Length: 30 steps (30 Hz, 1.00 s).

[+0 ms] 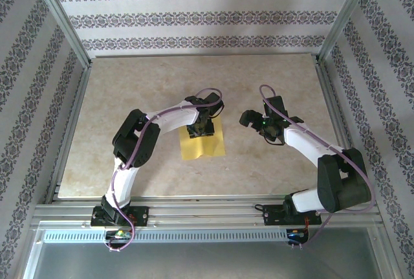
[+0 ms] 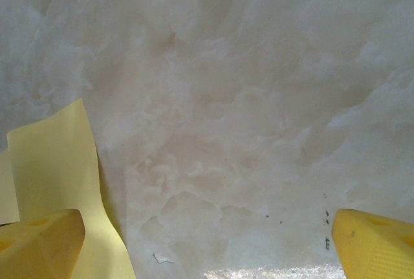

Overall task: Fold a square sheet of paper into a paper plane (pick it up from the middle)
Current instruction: First fold the square sheet of paper in half at the center of the table.

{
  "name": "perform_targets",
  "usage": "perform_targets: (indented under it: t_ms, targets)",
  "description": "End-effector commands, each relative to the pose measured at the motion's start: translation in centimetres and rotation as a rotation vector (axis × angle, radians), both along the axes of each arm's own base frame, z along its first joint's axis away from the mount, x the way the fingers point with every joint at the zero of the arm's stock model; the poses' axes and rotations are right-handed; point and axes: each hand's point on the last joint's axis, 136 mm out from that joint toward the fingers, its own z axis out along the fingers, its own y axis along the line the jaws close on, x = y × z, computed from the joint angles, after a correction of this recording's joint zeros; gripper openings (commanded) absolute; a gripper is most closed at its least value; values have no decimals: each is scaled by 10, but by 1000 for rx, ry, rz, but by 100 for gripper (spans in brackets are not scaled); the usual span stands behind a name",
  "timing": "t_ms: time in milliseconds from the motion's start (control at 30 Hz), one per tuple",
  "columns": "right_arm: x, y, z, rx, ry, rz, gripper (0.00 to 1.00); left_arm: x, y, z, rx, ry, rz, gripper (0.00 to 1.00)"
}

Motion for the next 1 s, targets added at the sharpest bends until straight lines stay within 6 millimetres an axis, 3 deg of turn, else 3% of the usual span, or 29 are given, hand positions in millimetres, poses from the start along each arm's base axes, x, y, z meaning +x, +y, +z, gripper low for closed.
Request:
perform_targets:
  t_ms: [0, 67, 233, 333, 467, 667, 967]
  targets:
    - [6, 1, 6, 21, -11, -11, 98, 3, -1, 10, -32, -12, -6, 36]
    - [7, 2, 7, 24, -12, -11, 98, 6, -6, 21, -66, -37, -19, 31]
    - [10, 8, 13, 54, -29, 2, 98, 12, -30, 59, -250, -88, -88, 29]
    - [16, 29, 28, 143, -90, 98, 97, 10, -48, 85, -445, -126, -178, 30]
    - [18, 55, 45, 229, -134, 209, 95, 10, -40, 96, -632, -167, -203, 31]
    - [13, 86, 52, 301, -139, 291, 90, 15, -23, 89, -806, -207, -128, 32]
    - [2, 137, 24, 356, -12, 388, 67, 14, 17, 40, -804, -192, -44, 36]
